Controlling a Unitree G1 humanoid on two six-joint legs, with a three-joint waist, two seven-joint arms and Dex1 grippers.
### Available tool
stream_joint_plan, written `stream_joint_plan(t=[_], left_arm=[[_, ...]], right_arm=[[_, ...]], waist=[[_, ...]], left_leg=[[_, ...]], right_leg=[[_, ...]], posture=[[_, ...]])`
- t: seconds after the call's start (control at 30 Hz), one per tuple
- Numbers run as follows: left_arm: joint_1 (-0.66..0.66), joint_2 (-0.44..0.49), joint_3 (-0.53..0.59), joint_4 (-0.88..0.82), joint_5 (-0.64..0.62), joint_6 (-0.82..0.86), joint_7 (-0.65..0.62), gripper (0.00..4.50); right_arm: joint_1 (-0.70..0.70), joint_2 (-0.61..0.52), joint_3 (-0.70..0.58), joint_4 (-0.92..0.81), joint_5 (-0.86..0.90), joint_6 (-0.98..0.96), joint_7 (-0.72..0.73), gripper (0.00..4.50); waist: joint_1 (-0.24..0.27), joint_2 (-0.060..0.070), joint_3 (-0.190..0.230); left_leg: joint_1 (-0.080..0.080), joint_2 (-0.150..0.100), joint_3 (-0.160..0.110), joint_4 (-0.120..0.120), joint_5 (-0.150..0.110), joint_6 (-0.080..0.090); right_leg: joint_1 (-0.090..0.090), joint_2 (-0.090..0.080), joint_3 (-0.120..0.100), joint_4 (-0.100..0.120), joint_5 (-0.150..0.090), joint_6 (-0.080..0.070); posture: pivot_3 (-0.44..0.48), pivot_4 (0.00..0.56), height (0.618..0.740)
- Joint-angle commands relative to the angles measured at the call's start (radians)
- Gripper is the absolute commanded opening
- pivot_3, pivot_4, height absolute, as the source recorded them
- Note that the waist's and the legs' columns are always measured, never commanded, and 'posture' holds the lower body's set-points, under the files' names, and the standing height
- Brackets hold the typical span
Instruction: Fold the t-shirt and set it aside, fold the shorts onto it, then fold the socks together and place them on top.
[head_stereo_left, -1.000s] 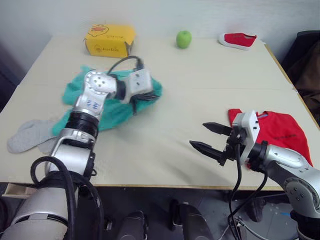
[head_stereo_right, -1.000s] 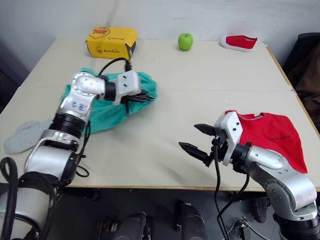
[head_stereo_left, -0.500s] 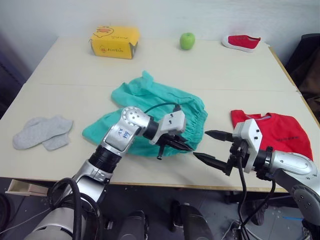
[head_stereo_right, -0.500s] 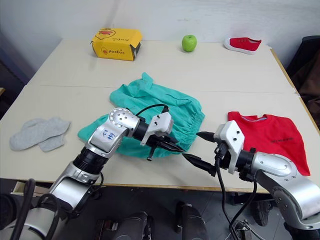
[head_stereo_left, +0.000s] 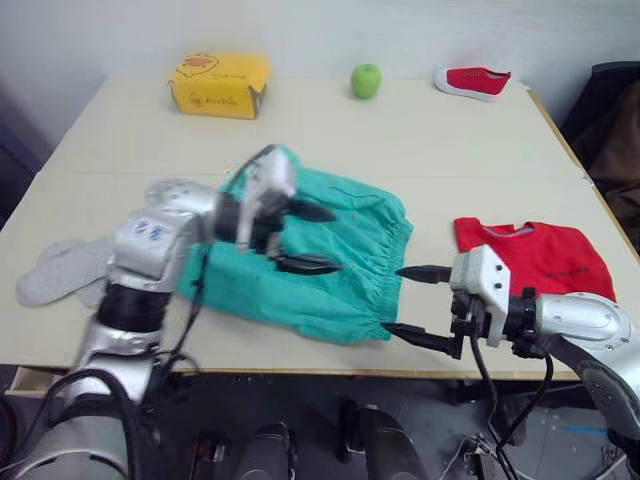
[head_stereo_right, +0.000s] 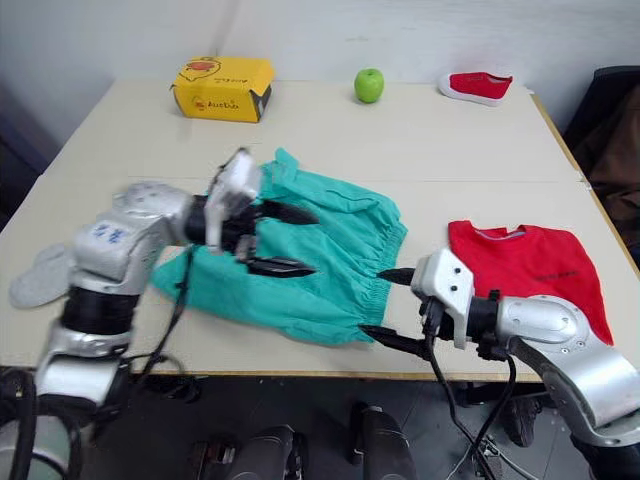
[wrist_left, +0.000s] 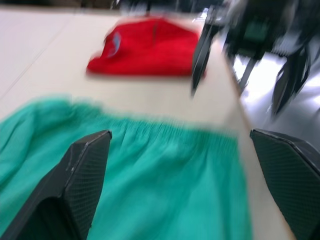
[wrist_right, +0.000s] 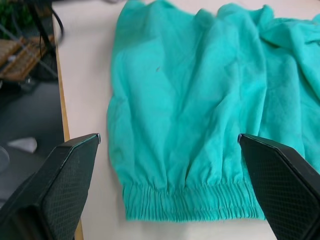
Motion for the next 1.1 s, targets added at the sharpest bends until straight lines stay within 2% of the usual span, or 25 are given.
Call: stream_joint_plan(t=[0.03,0.17,0.33,0.43,0.63,0.73,0.77,0.8,0.87,1.1], left_arm=[[0.111,0.12,0.061,0.04,0.059,-0.246,-0.066,4.48],[0.323,0.252,0.171,0.051,0.078,-0.432,-0.07,4.48],[0.506,0.286,0.262,0.075,0.134,-0.634,0.023,4.48],[0.503,0.247,0.261,0.151,0.206,-0.779,0.139,4.48],[0.427,0.206,0.172,0.289,0.31,-0.899,0.227,4.48],[0.377,0.193,0.124,0.363,0.35,-0.927,0.238,4.5],[0.358,0.188,0.111,0.387,0.361,-0.934,0.245,4.5],[0.335,0.18,0.1,0.417,0.37,-0.949,0.257,4.3],[0.29,0.167,0.081,0.476,0.387,-0.971,0.275,3.88],[0.22,0.158,0.029,0.577,0.403,-1.0,0.263,1.73]], right_arm=[[-0.008,-0.01,0.061,0.01,-0.09,-0.09,0.037,4.5],[-0.021,0.002,0.16,0.058,-0.221,-0.193,0.052,4.5],[-0.044,0.038,0.24,0.118,-0.328,-0.282,0.052,4.5],[-0.06,0.051,0.29,0.179,-0.421,-0.373,0.055,4.5],[-0.092,0.111,0.313,0.248,-0.478,-0.418,0.041,4.5],[-0.105,0.121,0.32,0.278,-0.512,-0.448,0.046,3.9],[-0.106,0.124,0.318,0.283,-0.515,-0.45,0.046,3.56],[-0.108,0.129,0.315,0.289,-0.517,-0.449,0.042,3.24],[-0.11,0.134,0.309,0.3,-0.529,-0.457,0.036,2.57],[-0.105,0.127,0.268,0.317,-0.534,-0.477,0.029,0.08]], waist=[[0.006,0.0,0.0],[0.008,0.0,0.0],[0.018,0.0,0.0],[0.017,0.0,0.0],[0.012,0.0,0.0],[0.016,0.0,0.0],[0.017,0.0,0.0],[0.018,0.001,-0.001],[0.018,0.002,-0.001],[0.014,0.003,-0.002]], left_leg=[[0.0,0.0,0.0,0.0,0.0,0.0],[-0.001,0.001,0.0,0.001,0.0,-0.001],[-0.001,0.0,-0.001,0.002,-0.001,0.001],[-0.001,0.0,-0.001,0.002,-0.002,0.002],[0.0,0.0,0.0,0.001,-0.002,0.002],[0.002,0.0,0.001,0.001,-0.002,0.003],[0.004,0.0,0.001,0.001,-0.002,0.003],[0.006,0.0,0.001,0.001,-0.002,0.003],[0.009,0.0,0.0,0.001,-0.004,0.005],[0.01,0.0,0.0,0.001,-0.003,0.004]], right_leg=[[0.0,0.0,-0.001,0.0,0.0,0.0],[0.0,0.0,-0.001,-0.001,-0.001,-0.001],[0.001,-0.002,-0.001,-0.001,0.0,-0.001],[0.001,-0.002,-0.001,-0.001,0.0,-0.001],[0.0,-0.002,-0.001,0.0,0.0,-0.001],[0.002,-0.002,-0.001,0.001,0.0,0.0],[0.004,-0.002,-0.001,0.001,0.0,0.0],[0.006,-0.002,-0.001,0.001,0.0,0.0],[0.01,-0.002,-0.002,0.0,0.0,0.0],[0.01,-0.002,-0.002,0.001,0.0,0.0]], posture=[[0.0,0.15,0.74],[0.0,0.15,0.74],[0.0,0.15,0.74],[0.0,0.15,0.74],[0.0,0.15,0.74],[0.0,0.15,0.74],[0.0,0.15,0.74],[0.0,0.15,0.74],[0.0,0.15,0.74],[0.0,0.15,0.74]])
